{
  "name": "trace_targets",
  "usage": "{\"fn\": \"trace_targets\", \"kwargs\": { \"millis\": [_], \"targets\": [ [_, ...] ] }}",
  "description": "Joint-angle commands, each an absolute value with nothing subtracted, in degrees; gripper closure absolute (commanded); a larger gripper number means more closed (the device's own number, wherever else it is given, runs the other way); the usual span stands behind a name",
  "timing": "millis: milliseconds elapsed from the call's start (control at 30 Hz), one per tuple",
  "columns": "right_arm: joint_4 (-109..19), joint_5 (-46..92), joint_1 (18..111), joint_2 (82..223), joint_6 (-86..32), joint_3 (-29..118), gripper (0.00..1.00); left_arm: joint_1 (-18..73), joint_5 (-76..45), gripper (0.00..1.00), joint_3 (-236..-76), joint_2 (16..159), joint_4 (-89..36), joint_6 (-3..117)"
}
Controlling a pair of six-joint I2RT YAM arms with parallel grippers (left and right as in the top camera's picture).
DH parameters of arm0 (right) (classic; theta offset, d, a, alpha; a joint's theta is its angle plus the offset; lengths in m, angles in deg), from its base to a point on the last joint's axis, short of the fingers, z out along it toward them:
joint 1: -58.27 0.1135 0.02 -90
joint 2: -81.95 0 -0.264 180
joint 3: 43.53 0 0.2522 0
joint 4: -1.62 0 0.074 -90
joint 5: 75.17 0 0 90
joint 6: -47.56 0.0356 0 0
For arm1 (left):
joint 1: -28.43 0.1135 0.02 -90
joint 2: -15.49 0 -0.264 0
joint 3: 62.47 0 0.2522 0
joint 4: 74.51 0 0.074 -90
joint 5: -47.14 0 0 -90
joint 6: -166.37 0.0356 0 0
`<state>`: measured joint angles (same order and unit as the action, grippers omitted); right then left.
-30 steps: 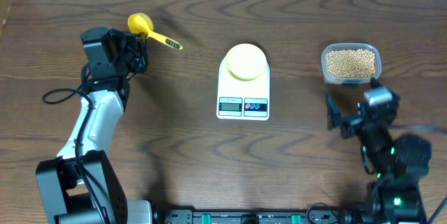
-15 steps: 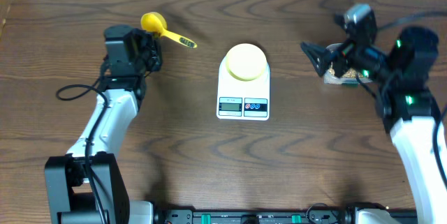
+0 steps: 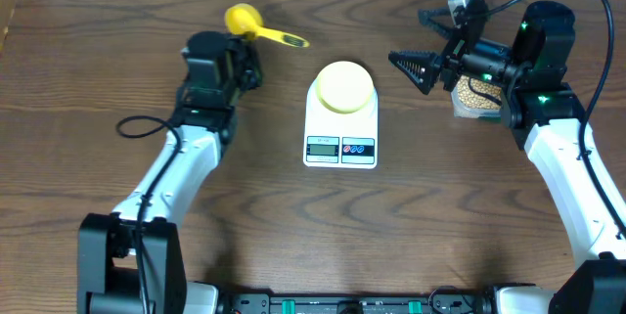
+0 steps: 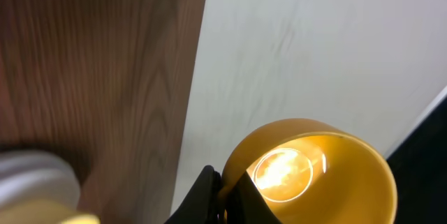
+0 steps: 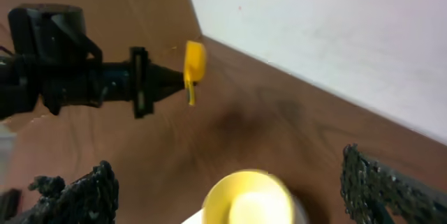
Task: Scoop item into bowl and weigh 50g on scale
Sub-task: 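Move the right gripper to the scoop handle above the scale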
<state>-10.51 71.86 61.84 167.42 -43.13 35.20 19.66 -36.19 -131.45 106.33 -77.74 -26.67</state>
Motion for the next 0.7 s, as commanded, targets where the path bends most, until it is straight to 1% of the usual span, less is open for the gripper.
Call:
{"fn": "trace_targets", "kwargs": {
  "millis": [0,67,167,267,300,433,500,533,667],
  "targets": [
    [-11.0,74.3,62.1,167.4,-40.1,36.5,0.01,16.3,-39.0,0.92,-132.0,106.0,-78.0,-27.7],
    [-9.5,73.4,62.2,167.5,-38.2,36.5,0.01,15.0,-41.0,0.92,-132.0,106.0,-78.2,-27.7],
    [-8.4,72.0,63.5,167.5,-31.7,36.5,0.02,13.5,-42.5,0.92,-132.0,106.0,-79.9,-27.9],
    [-8.5,67.2,66.8,167.6,-27.8,36.5,0.32,12.7,-42.5,0.92,-132.0,106.0,-82.7,-27.9],
    [-8.5,65.0,68.3,167.7,-26.1,36.5,0.36,12.6,-42.5,0.92,-132.0,106.0,-83.3,-27.9],
    [-7.8,55.9,74.5,168.3,-21.5,36.5,0.37,11.7,-41.8,0.92,-132.0,106.0,-84.2,-27.9],
    [-7.8,51.1,77.7,168.5,-21.4,36.5,0.41,10.8,-41.8,0.92,-132.0,106.0,-84.2,-27.9],
    [-7.8,49.6,78.6,168.7,-21.4,36.5,0.44,10.4,-41.8,0.92,-132.0,106.0,-84.3,-27.9],
    [-7.8,47.7,79.7,169.3,-21.4,36.5,0.47,9.0,-41.7,0.92,-132.0,106.0,-84.3,-29.0]
  ]
}}
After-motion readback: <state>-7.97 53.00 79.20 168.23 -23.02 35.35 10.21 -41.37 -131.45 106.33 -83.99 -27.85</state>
